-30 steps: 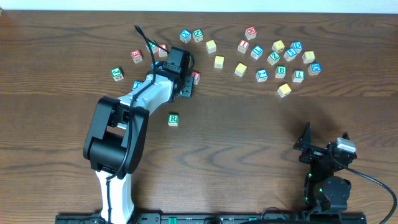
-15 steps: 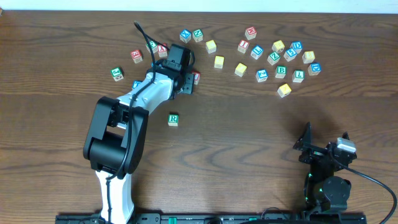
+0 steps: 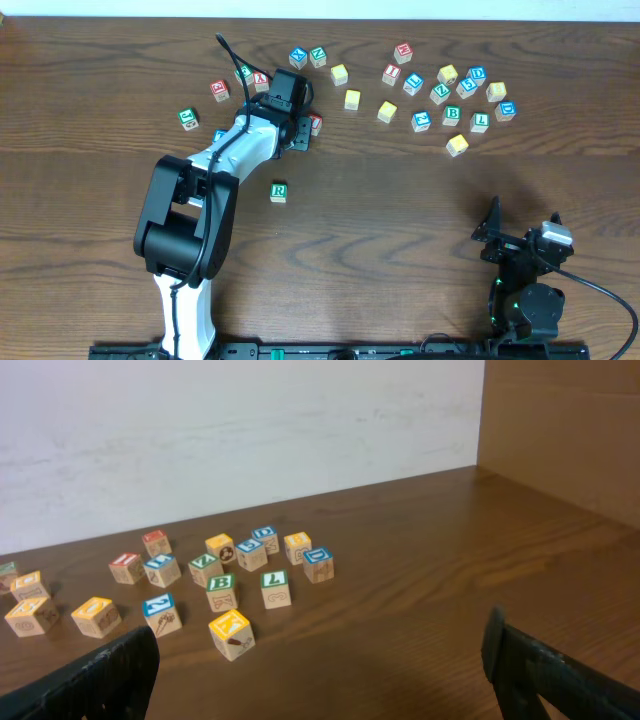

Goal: Spell out ROBOT
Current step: 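Lower the open left gripper down around the yellow O block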

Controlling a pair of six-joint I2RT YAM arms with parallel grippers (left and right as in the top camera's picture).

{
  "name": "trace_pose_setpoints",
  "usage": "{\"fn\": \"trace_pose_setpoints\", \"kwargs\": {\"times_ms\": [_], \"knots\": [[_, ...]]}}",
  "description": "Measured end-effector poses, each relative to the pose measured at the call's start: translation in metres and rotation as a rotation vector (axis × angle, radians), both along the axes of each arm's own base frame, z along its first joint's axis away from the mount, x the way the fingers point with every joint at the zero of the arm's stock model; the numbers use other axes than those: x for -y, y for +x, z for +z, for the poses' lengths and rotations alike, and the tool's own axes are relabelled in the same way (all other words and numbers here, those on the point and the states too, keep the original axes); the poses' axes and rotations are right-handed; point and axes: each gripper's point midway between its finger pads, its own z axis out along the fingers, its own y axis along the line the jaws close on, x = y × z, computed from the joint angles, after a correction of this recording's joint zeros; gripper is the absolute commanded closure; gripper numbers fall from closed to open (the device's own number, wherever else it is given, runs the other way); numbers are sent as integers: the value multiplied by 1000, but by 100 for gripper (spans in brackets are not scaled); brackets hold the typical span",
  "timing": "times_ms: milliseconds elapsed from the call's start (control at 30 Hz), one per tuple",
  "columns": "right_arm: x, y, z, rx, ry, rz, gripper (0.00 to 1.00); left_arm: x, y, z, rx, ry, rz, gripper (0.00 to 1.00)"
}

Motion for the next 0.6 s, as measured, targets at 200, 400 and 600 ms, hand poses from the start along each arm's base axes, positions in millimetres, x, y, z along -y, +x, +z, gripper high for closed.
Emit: {"fn": "trace_pose_setpoints", "kwargs": {"times_ms": [200, 400, 600], "knots": [[0, 0, 0, 0, 0, 0, 1, -1, -1, -1, -6, 3, 0, 58], [0, 0, 0, 0, 0, 0, 1, -1, -2, -1, -7, 4, -2, 59], [0, 0, 0, 0, 0, 0, 1, -1, -3, -1, -12, 6, -3, 59]]}}
